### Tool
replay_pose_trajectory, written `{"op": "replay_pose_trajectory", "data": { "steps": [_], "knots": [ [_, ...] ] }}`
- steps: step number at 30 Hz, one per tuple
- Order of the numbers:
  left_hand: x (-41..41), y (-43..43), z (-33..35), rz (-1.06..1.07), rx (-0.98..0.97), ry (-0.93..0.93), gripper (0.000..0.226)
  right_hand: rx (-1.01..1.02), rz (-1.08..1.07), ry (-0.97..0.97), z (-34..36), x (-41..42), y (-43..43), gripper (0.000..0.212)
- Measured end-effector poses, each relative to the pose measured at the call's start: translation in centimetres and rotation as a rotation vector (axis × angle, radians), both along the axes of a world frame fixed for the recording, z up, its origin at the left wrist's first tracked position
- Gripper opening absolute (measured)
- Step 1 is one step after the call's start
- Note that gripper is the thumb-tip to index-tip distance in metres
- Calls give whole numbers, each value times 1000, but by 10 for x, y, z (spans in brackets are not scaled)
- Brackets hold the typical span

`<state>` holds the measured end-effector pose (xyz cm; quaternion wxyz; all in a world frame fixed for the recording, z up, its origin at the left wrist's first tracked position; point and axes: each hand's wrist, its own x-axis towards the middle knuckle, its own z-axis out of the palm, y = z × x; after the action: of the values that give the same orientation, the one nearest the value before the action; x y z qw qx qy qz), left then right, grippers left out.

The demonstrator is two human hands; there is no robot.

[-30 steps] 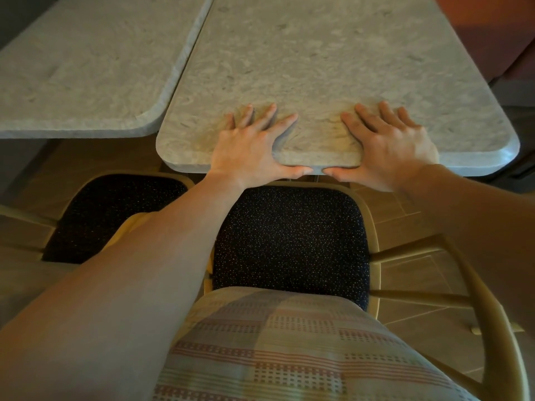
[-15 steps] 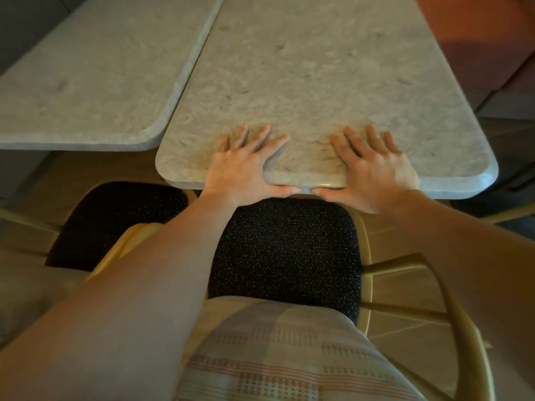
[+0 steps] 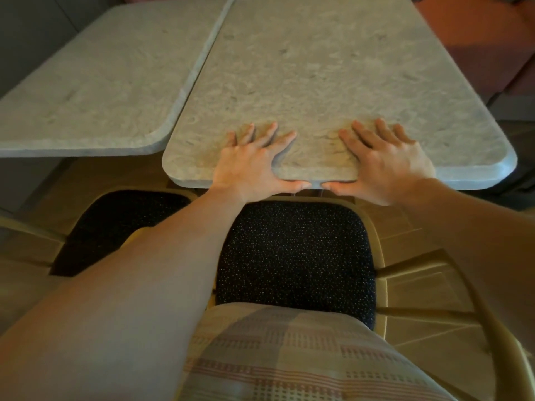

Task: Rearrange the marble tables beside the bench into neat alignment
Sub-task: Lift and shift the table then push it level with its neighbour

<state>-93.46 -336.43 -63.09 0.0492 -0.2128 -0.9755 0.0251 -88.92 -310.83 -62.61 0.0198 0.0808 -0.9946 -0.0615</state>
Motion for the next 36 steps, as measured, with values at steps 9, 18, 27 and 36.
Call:
{"op": "replay_pose_trajectory", "data": {
  "steps": [9,18,27,36],
  "knots": [
    [-3,-2,0,-22,0,17,122,5,15,24,-2,-2,-2,138],
    [-39,-6,-6,1,34,20,121,-4,0,35,-4,-35,-5,135],
    [-43,-3,-5,-3,35,6,119,-5,0,41,-6,-40,-1,136],
    [-54,-1,-7,-4,64,31,119,-4,2,43,-8,-53,1,140]
  ]
}}
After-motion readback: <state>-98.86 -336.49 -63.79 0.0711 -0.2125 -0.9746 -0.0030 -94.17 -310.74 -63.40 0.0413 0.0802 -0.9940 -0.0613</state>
